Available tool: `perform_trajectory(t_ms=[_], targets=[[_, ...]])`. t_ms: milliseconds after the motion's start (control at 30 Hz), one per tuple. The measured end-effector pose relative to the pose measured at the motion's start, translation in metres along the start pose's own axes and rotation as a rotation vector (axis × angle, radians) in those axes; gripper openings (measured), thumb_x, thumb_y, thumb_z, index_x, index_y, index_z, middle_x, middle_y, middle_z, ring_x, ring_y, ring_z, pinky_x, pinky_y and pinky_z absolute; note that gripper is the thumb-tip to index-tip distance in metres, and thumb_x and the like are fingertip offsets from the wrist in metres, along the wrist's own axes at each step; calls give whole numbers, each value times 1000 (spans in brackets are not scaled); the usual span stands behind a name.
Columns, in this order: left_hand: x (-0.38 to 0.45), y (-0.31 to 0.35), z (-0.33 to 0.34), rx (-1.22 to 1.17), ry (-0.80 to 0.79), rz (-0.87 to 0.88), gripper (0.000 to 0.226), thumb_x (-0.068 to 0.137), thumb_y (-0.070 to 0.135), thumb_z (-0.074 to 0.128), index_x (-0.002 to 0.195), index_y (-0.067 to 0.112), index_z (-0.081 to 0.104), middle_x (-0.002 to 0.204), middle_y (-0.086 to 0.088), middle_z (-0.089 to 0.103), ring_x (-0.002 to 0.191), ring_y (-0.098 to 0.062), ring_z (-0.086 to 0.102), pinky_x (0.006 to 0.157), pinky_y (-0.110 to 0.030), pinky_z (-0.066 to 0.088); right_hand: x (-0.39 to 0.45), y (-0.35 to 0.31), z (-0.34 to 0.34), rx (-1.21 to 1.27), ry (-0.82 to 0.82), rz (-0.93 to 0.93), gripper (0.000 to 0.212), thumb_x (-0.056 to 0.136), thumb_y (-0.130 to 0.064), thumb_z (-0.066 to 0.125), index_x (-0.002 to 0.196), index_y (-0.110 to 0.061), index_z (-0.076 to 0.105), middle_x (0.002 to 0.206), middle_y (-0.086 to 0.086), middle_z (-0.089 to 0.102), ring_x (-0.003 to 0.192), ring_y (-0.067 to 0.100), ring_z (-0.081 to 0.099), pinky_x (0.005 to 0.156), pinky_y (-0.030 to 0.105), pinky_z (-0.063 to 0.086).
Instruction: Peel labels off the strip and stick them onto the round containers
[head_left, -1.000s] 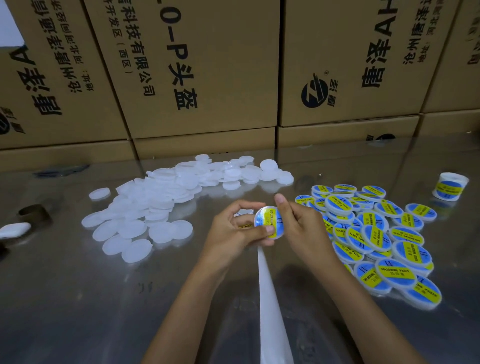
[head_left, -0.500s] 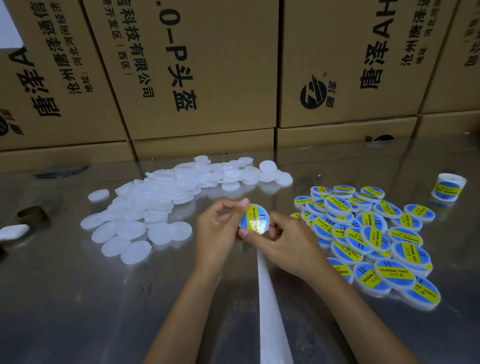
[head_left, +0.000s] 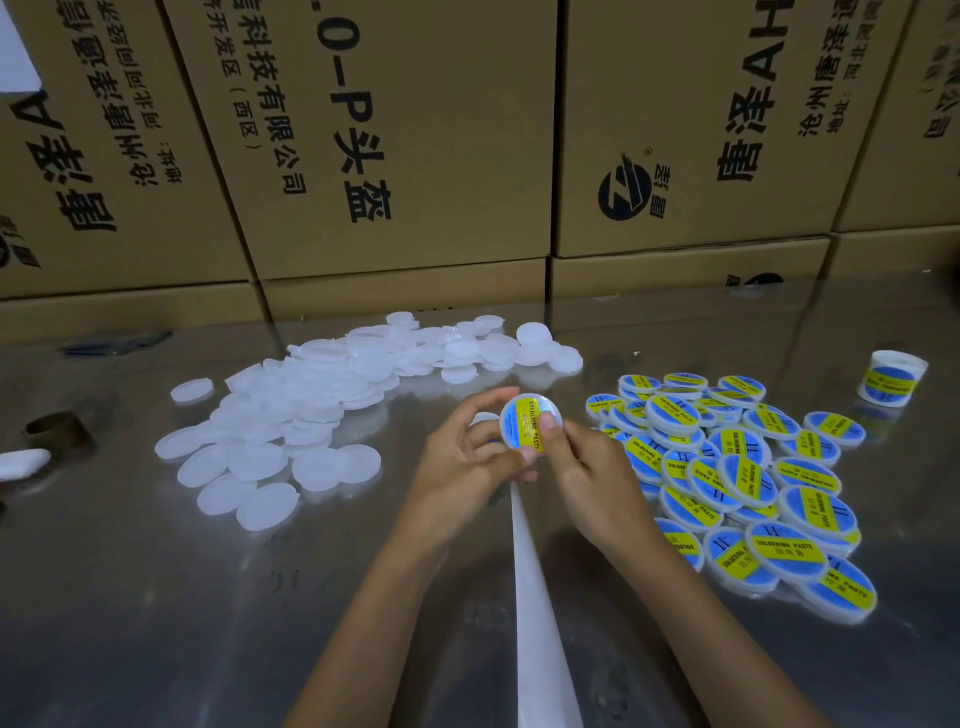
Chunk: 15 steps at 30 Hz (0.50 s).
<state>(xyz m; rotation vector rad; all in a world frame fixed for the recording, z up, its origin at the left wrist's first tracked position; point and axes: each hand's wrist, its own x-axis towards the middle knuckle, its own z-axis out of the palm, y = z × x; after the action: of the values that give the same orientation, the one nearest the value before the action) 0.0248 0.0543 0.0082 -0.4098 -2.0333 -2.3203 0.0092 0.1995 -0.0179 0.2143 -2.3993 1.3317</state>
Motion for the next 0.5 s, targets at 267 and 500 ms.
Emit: perform_trajectory(t_ms=[267, 500], targets=[[0, 1, -8, 46, 212, 23, 36, 79, 4, 81, 109, 21, 72, 87, -6, 79, 63, -22, 70, 58, -30, 60, 1, 0, 4, 249, -134, 45, 51, 104, -41, 40, 55, -29, 48, 49, -12, 40, 52, 6, 36, 62, 34, 34], [-1, 0, -7, 26, 236, -8, 35, 78, 11, 84, 110, 21, 72, 90, -7, 79, 66, -23, 74, 55, -32, 59, -1, -12, -2, 325, -158, 42, 53, 99, -39, 54, 62, -3, 41, 59, 2, 30, 56, 12, 29, 58, 32, 30]])
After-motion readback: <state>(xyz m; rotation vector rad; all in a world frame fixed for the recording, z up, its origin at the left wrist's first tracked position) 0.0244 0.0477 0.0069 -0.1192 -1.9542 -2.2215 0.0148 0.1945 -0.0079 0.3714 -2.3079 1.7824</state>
